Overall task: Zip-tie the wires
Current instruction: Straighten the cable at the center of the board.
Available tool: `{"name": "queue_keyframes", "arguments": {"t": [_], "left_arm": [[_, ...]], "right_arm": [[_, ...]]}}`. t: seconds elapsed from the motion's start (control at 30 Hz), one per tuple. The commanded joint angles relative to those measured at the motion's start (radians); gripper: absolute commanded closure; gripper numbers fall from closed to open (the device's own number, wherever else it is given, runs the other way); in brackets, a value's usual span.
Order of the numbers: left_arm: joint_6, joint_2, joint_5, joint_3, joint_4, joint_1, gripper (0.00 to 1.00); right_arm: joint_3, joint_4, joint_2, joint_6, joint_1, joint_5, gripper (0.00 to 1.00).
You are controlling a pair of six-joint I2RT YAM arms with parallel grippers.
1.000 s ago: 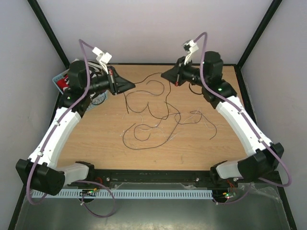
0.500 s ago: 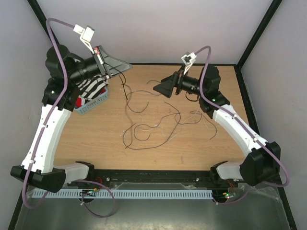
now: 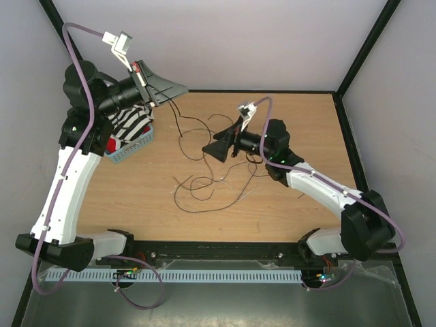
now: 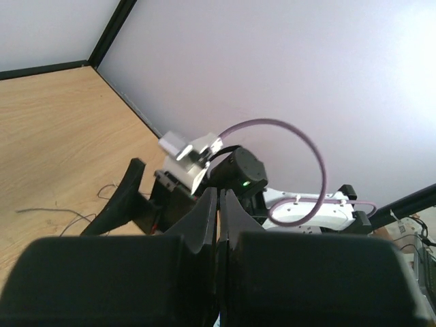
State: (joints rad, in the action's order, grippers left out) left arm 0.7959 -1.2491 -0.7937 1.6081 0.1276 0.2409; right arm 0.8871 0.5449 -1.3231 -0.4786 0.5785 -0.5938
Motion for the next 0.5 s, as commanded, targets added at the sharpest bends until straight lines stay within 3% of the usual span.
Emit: {"name": "queue_keyframes", "arguments": {"t": [0.0, 0.3, 0.47], "left_arm": [[0.023, -0.001, 0.005, 0.055, -0.025, -0.006, 1.00], [0.031, -0.007, 0.010, 0.081, -0.028, -0.006, 1.00], [0.032, -0.009, 0.011, 0.102, -0.028, -0.006, 1.00]], "right_arm": [[-0.030, 0.131, -0.070, 0.015, 0.049, 0.002, 0.01], [-0.090, 0.261, -0.210, -0.065, 0.127, -0.070, 0.02], [-0.103, 0.306, -0.282, -0.075, 0.136, -0.066, 0.16]]}}
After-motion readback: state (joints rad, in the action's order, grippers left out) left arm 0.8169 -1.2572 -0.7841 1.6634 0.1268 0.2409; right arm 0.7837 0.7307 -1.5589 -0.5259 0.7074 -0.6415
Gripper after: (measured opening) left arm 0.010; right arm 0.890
